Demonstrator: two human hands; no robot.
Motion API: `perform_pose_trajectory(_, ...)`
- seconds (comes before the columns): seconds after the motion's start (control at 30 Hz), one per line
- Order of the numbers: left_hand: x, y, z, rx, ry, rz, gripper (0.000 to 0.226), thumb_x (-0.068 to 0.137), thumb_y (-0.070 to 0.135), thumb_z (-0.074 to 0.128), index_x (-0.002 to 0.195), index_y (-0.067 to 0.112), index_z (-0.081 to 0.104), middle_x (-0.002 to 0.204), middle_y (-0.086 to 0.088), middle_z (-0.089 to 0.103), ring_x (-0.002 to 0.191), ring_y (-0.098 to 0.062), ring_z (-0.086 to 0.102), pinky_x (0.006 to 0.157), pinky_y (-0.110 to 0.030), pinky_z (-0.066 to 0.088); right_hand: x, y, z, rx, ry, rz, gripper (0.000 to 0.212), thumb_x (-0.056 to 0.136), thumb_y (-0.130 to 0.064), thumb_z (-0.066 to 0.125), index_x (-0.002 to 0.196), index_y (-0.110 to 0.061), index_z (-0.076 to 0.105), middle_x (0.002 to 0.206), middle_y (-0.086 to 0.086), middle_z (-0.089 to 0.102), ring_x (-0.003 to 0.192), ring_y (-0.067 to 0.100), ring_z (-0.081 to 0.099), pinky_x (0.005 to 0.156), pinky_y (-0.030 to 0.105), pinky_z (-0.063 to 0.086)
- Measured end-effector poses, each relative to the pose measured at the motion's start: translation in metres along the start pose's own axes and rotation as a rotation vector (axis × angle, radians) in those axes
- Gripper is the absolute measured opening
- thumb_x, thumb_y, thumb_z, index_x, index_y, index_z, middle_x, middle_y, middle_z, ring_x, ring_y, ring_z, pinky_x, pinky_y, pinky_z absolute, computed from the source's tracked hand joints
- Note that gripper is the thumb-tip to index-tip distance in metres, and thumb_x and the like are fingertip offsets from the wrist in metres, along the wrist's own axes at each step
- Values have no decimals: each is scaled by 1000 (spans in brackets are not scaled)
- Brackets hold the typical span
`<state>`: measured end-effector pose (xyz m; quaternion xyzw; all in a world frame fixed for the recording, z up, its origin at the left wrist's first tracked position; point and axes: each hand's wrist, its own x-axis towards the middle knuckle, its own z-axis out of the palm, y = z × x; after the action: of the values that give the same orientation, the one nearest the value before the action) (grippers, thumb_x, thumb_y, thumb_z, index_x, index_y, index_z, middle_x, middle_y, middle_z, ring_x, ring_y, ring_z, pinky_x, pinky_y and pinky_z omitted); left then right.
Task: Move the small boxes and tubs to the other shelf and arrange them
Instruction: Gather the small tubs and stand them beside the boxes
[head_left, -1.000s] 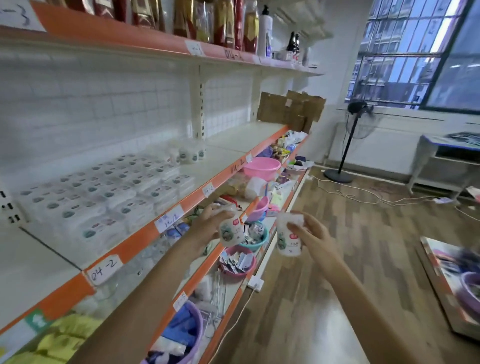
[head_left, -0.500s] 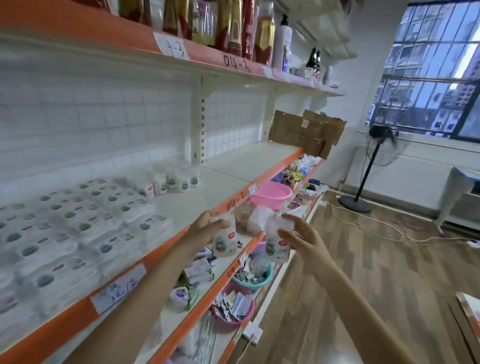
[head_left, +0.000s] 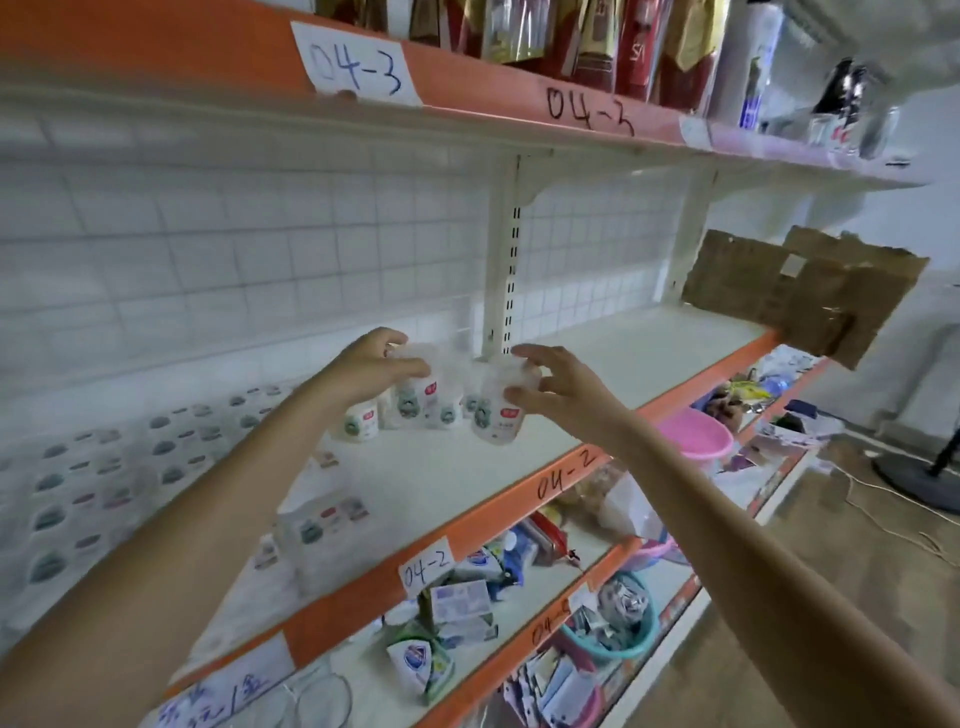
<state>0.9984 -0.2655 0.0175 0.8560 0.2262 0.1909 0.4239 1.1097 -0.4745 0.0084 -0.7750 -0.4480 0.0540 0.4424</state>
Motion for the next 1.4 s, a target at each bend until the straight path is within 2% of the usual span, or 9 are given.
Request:
perform_pose_trajectory(0.3,29,-29,6,256,-7,-215,64,74,33,74,130,17,48,135,-2,48,120,-17,48,99,-31,40,122,27,35,-195,-411,-209,55,77,-29,73,127,-22,51,110,-1,49,108,15,47,87,23,37)
perform_pose_trajectory(0.37,34,-30,11,319,5,-274,62,75,30,74,130,16,48,130,-1,50,115,-18,51,95,-29,43,141,32,42,-250,-502,-261,56,78,-30,72,128,-22,50,114,-2,50,108,11,45,87,20,33)
perform_pose_trajectory(0.47,38,-34,17,377,28,-331,37,76,28,73,108,17,58,105,-3,47,97,-18,51,77,-24,39,162,41,51,-307,-608,-332,57,79,-30,71,130,-22,48,121,-1,50,107,9,43,87,19,31)
perform_pose_trajectory(0.57,35,-39,25,389,72,-384,65,78,28,72,134,7,46,131,-6,50,116,-19,50,87,-21,36,176,49,61,-342,-697,-393,60,79,-33,71,133,-23,46,129,1,50,115,13,45,94,23,33)
perform_pose_trajectory(0.7,29,-46,34,345,144,-436,71,77,23,73,138,8,38,140,-7,45,124,-19,46,95,-23,36,185,57,72,-379,-783,-416,64,80,-35,69,137,-24,42,137,1,48,125,21,44,105,32,33)
perform_pose_trajectory(0.9,21,-55,41,414,250,-373,59,77,21,72,131,10,49,133,-7,49,116,-19,51,90,-24,40,182,69,79,-515,-709,-527,63,84,-44,61,140,-26,38,140,-2,43,132,21,29,107,37,17)
perform_pose_trajectory(1.03,22,-59,42,407,281,-321,52,77,19,72,126,11,53,127,-5,53,110,-18,54,91,-27,44,185,75,82,-445,-626,-597,52,81,-49,60,129,-32,48,121,-3,58,118,20,44,97,37,23)
perform_pose_trajectory(1.17,23,-64,46,351,318,-319,44,78,18,72,119,14,58,122,-5,54,107,-19,55,96,-37,46,187,79,84,-450,-578,-630,38,83,-44,60,119,-33,55,104,-3,61,109,19,44,88,33,22)
perform_pose_trajectory(1.4,31,-65,46,372,348,-274,43,79,15,69,120,10,58,119,-6,56,107,-20,56,94,-33,46,187,80,85,-456,-538,-618,37,83,-44,59,118,-31,56,104,1,62,109,19,44,97,38,26)
